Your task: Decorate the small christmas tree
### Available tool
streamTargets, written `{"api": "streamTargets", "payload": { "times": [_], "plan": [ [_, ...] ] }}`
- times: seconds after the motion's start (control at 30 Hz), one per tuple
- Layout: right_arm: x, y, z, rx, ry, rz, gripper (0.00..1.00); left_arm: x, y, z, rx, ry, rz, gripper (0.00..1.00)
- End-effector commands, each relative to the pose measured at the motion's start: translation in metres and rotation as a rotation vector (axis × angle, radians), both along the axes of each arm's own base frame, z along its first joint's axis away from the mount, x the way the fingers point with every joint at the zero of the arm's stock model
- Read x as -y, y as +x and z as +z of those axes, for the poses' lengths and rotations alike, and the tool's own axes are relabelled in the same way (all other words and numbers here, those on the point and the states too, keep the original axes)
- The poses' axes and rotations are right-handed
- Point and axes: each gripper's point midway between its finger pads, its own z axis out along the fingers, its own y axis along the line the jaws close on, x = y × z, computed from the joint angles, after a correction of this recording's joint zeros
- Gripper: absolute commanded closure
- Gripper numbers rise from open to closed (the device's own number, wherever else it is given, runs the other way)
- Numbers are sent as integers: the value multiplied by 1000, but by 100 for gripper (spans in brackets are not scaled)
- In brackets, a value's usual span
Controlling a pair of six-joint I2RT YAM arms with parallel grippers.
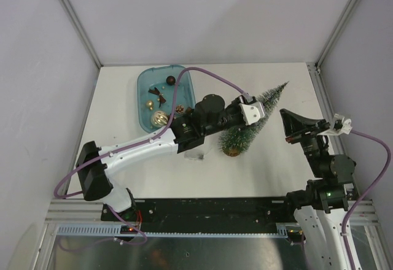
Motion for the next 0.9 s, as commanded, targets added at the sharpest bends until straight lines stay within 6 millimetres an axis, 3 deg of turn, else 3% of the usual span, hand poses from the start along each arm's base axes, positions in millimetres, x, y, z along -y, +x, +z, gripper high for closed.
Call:
{"api": "streamTargets", "payload": {
  "times": [0.0, 0.13, 0.33, 0.67, 0.87],
  "plan": [
    [-22, -12, 13, 96, -85, 101, 100, -9, -3, 32, 46, -73, 14, 46],
    [-39, -16, 20, 130, -148, 160, 100, -11, -4, 31, 50, -69, 13, 46],
    [-62, -14, 31, 159, -254, 194, 91, -12, -10, 27, 62, -56, -10, 45],
    [-93, 12, 40, 135, -377, 205, 65, -18, -21, 29, 85, -54, -40, 43],
    [-97, 16, 67, 170, -414, 197, 44, -25, -26, 31, 95, -56, -47, 42]
  ]
}}
